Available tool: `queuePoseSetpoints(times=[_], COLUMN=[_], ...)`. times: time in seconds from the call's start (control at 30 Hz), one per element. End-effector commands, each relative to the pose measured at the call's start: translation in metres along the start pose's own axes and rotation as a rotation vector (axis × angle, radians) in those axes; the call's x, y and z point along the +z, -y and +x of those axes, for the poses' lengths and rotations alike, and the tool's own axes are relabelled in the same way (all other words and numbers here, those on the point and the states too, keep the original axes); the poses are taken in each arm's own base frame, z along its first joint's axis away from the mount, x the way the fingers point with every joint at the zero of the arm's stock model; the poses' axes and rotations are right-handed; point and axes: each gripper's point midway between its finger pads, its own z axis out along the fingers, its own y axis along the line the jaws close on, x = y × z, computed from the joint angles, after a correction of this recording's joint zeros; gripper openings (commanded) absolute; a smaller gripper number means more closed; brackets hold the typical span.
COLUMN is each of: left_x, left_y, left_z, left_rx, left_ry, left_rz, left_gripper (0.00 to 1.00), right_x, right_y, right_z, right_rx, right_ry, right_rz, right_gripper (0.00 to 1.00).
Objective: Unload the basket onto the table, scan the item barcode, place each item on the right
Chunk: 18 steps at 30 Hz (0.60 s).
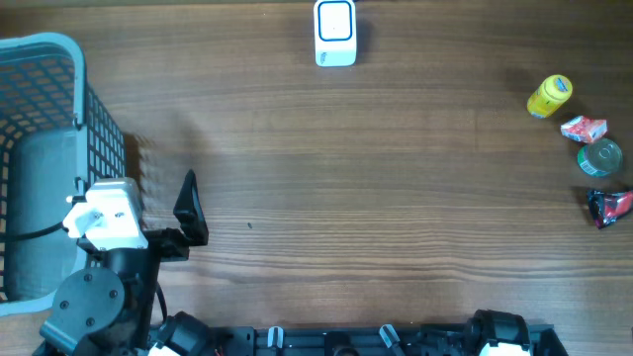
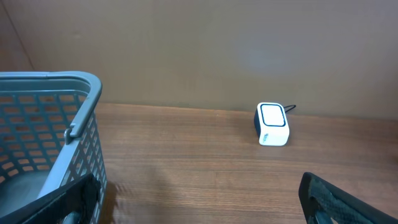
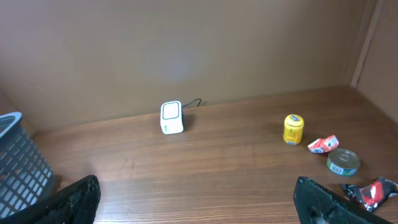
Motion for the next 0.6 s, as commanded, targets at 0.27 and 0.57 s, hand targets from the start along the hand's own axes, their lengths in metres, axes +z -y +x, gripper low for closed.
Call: queuePoseSetpoints(times=[0.27, 0.57], left_x=[0.0, 0.0], left_y=[0.0, 0.0], left_z=[-0.001, -0.001], left_rx=[0.019, 0.018], left_ry=[0.004, 0.004], left_rz=[-0.003, -0.003], left_gripper=[1.0, 1.0], right_x=[0.071, 0.136], right_y=[-0.033, -0.04], right_z=[-0.053, 0.032], right_rx=[-0.493, -0.636], right_ry=[0.348, 0.67], right_rz=[-0.22, -0.395], right_gripper=[1.0, 1.0])
